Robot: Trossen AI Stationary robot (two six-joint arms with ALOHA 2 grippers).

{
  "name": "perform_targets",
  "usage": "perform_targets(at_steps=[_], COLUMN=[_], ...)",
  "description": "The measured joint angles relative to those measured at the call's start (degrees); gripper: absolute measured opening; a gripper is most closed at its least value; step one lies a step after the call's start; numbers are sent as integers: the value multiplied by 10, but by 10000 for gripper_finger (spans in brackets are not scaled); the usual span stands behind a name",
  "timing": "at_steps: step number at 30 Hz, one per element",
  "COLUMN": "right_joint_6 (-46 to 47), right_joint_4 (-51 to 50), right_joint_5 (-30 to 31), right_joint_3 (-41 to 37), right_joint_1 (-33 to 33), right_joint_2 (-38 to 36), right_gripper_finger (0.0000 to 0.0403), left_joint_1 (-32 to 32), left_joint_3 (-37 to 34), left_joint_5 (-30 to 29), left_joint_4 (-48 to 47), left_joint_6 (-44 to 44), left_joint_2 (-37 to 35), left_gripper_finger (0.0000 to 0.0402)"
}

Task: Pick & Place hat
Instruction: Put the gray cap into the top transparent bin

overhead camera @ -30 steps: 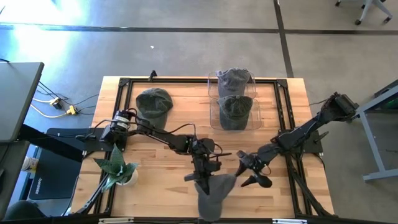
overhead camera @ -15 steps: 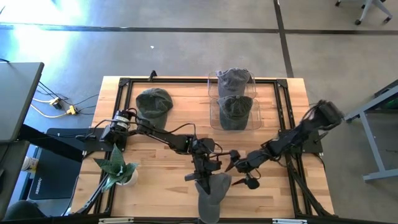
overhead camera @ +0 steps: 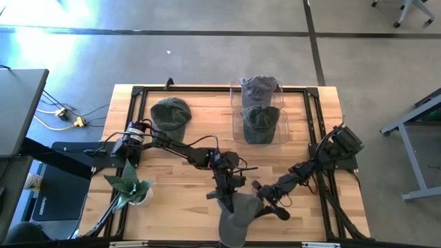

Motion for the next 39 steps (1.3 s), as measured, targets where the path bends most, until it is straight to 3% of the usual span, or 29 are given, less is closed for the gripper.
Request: perform_targets(at_steps=[2,4,8,11,19,23,26,30,39], right_joint_6=[23,30,85,110,116,107,107,111,160], right_joint_4=[1,0,-15,-32,-134,-169,-175,-178,-175], right_joint_5=[-32,-61,-99,-142,-189,-177,-174,-160,-145], right_joint_3=[0,0,0,0,0,-1,-1,-1,-1], right_joint_1=[11,18,15,4,-6,-10,-12,-14,-11], right_joint_2=[-16,-38,-85,-121,-202,-210,-209,-209,-209], right_gripper_finger=[58,17,30,11,6,9,7,5,6], left_joint_1=[4,7,11,7,2,-8,-18,-26,-31], left_joint_3=[0,0,0,0,0,0,0,0,0], left_joint_5=[0,0,-5,-5,12,3,-42,-94,-99], left_joint_4=[-3,-3,3,18,30,24,-5,-60,-116], left_joint_6=[0,0,-31,-28,32,103,150,198,210], left_joint_2=[0,0,0,0,0,0,0,0,0], left_gripper_finger=[0,0,5,29,187,223,214,174,11])
